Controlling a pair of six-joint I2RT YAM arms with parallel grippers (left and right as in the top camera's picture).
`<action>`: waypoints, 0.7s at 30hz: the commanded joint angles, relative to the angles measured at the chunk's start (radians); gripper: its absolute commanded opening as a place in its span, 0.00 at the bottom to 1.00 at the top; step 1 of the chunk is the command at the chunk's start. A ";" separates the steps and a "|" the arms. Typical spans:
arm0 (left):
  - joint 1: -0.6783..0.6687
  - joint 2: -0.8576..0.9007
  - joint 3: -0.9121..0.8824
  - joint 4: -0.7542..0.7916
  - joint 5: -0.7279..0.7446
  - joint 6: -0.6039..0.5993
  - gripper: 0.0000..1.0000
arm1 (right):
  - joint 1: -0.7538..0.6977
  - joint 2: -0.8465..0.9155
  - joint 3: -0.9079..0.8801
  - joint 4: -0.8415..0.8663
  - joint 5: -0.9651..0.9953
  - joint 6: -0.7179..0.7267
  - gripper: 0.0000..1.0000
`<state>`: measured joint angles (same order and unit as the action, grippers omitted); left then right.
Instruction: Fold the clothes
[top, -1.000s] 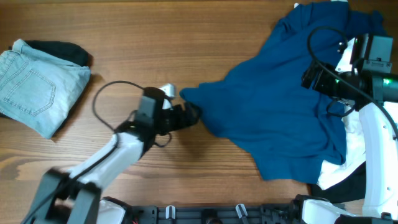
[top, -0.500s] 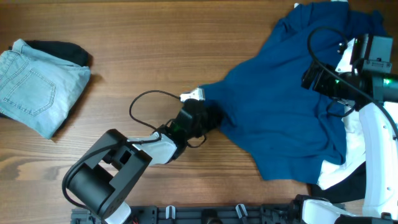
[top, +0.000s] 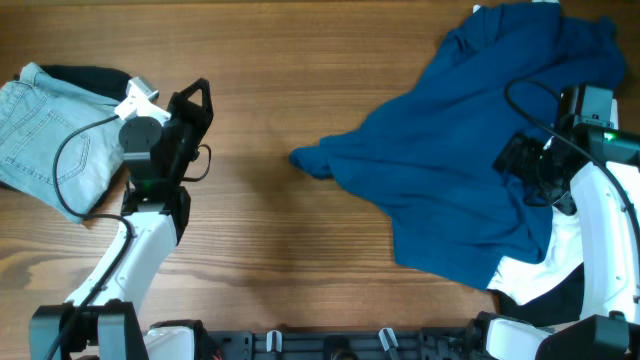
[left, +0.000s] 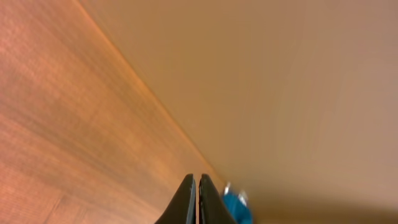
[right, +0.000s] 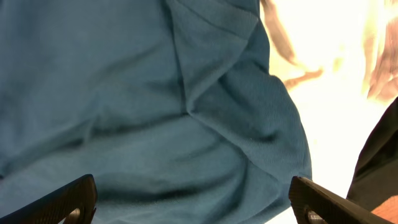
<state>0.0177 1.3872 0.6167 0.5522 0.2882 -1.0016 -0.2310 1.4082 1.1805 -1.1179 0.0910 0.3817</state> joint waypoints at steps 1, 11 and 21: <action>-0.098 0.002 -0.006 -0.245 0.169 0.030 0.26 | -0.003 0.004 -0.008 0.015 0.001 0.013 1.00; -0.593 0.358 -0.006 -0.150 -0.065 0.021 0.66 | -0.003 0.004 -0.008 0.019 -0.025 0.006 1.00; -0.606 0.520 0.107 0.215 -0.013 0.022 0.04 | -0.003 0.004 -0.008 0.014 -0.046 -0.016 1.00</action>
<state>-0.6029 1.9358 0.6975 0.7639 0.2134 -0.9855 -0.2310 1.4082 1.1793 -1.1004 0.0555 0.3763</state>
